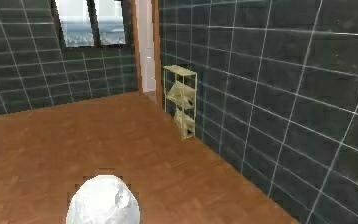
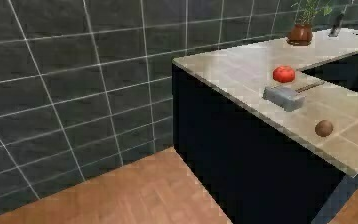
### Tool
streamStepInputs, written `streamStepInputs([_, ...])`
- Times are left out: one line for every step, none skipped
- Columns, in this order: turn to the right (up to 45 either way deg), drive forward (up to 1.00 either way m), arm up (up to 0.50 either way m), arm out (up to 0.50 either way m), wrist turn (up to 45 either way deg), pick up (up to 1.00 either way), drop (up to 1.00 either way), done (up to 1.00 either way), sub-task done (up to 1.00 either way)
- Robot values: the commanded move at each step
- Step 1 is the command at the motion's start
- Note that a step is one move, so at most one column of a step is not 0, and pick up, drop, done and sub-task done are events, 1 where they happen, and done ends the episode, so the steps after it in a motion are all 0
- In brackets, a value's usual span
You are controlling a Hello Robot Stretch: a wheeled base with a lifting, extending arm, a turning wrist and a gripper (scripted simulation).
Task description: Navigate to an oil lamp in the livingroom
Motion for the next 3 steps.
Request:
streamStepInputs([-45.0, 0.0, 0.0, 0.0, 0.0, 0.0, 0.0, 0.0, 0.0])
streamStepInputs([-45.0, 0.0, 0.0, 0.0, 0.0, 0.0, 0.0, 0.0, 0.0])
streamStepInputs([-45.0, 0.0, 0.0, 0.0, 0.0, 0.0, 0.0, 0.0, 0.0])
